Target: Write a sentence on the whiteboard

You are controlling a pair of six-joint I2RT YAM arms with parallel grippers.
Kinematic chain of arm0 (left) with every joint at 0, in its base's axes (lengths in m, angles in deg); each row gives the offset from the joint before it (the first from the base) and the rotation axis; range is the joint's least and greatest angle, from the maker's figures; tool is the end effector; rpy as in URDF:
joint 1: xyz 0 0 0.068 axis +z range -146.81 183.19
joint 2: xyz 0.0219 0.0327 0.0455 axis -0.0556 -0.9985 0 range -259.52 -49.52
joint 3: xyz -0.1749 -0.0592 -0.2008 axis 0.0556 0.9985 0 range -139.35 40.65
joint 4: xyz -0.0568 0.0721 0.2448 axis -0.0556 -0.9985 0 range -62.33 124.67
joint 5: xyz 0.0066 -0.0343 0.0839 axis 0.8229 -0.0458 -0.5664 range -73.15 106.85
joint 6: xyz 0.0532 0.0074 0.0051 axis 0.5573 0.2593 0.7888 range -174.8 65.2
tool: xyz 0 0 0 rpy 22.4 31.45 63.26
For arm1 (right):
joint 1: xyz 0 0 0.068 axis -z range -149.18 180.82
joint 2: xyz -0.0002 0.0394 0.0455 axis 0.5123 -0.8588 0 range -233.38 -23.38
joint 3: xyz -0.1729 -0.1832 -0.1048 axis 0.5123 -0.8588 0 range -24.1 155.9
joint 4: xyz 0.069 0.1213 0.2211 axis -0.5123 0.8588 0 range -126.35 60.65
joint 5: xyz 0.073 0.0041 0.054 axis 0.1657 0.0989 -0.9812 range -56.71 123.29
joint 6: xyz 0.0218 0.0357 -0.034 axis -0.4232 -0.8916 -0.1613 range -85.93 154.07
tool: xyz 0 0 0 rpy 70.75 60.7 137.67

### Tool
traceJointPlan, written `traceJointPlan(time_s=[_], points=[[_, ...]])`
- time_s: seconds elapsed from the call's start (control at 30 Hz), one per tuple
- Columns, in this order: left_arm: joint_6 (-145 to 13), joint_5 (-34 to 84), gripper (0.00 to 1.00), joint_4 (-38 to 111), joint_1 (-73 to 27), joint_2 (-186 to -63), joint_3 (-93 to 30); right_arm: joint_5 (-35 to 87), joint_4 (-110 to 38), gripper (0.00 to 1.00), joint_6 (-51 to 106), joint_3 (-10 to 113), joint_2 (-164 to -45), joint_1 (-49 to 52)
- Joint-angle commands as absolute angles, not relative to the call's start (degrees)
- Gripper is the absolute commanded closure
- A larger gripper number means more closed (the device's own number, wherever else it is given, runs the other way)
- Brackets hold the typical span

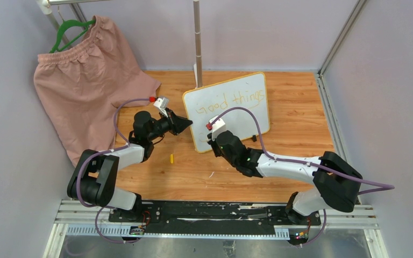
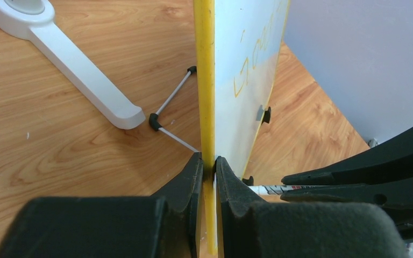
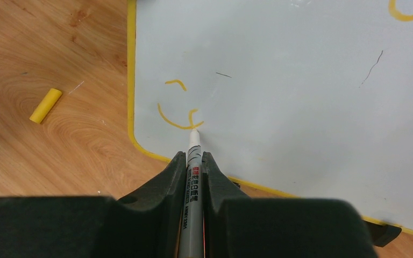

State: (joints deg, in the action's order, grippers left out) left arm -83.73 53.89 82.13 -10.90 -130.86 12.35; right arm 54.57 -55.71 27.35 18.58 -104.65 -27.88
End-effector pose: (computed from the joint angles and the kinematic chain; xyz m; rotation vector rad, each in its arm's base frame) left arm 0.2638 -0.0883 0.2048 0.2916 1.7460 -1.0912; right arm 0.1720 0.2582 0.2332 -0.6010 1.8080 0.4263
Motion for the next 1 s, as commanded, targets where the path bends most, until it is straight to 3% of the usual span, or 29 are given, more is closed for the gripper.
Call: traceJointPlan(time_s=[0.0,0.97], points=[[-81.79,54.03,1.0,82.83,-11.73,-129.77,11.3,57.84,-53.5,1.0,26.35,18.22,-104.44,-26.05],[-81.79,54.12,1.0,82.91,-11.93,-129.99,11.21,53.13,-53.67,1.0,27.62,25.14,-107.13,-24.59]])
